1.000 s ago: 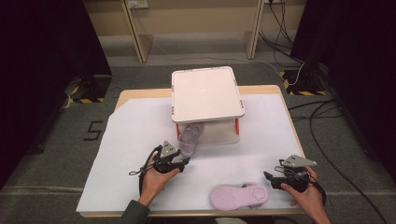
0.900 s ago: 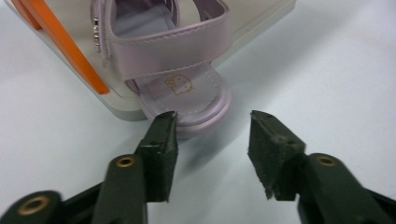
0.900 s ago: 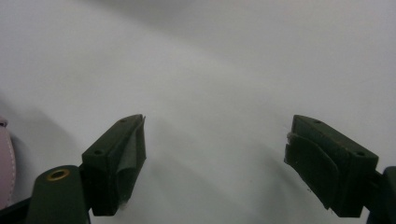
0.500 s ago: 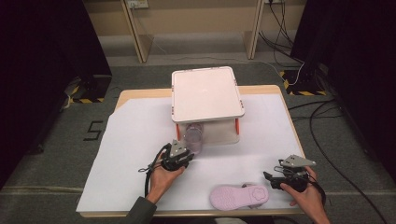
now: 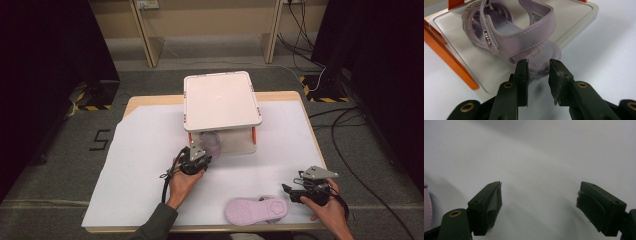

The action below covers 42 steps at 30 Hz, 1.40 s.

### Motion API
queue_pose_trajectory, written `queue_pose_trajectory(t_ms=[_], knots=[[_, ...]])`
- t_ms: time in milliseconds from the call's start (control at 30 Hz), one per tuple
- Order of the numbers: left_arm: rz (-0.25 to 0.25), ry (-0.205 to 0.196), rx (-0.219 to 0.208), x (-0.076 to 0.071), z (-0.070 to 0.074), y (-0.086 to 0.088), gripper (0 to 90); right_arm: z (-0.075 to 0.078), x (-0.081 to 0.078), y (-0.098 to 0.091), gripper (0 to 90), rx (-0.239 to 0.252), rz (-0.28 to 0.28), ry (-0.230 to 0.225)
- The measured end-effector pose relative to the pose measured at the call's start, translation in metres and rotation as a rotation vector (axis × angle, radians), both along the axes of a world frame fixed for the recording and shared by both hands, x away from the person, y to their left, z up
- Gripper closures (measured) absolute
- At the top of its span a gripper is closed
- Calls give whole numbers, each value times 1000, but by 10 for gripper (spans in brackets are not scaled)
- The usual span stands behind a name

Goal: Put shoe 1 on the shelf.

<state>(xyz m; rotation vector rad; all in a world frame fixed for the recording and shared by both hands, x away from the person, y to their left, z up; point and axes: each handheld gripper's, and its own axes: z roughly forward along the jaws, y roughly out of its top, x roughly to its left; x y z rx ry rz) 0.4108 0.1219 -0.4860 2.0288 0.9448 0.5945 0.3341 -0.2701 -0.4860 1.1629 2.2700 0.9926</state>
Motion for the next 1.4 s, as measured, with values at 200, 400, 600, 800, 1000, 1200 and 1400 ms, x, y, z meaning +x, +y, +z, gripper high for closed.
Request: queue_pose_trajectory(t_ms=[200, 400, 600, 800, 1000, 1200, 1400], knots=[[29, -25, 39, 9, 0, -3, 679, 0, 0, 0, 201, 2, 2, -1], [62, -33, 49, 15, -1, 0, 668, 0, 0, -1, 202, 1, 3, -1], [48, -17, 16, 5, 3, 1, 486, 0, 0, -2, 202, 4, -2, -3], [0, 33, -60, -15, 11, 8, 339, 0, 0, -3, 203, 10, -9, -1], [-34, 66, -133, -36, 19, 20, 262, 1, 0, -6, 207, 24, -12, -4], [-50, 67, -180, -57, 19, 37, 214, 1, -1, -7, 210, 35, -15, -2], [-43, 65, -200, -77, 11, 53, 189, 2, -1, -6, 210, 32, -12, -3]])
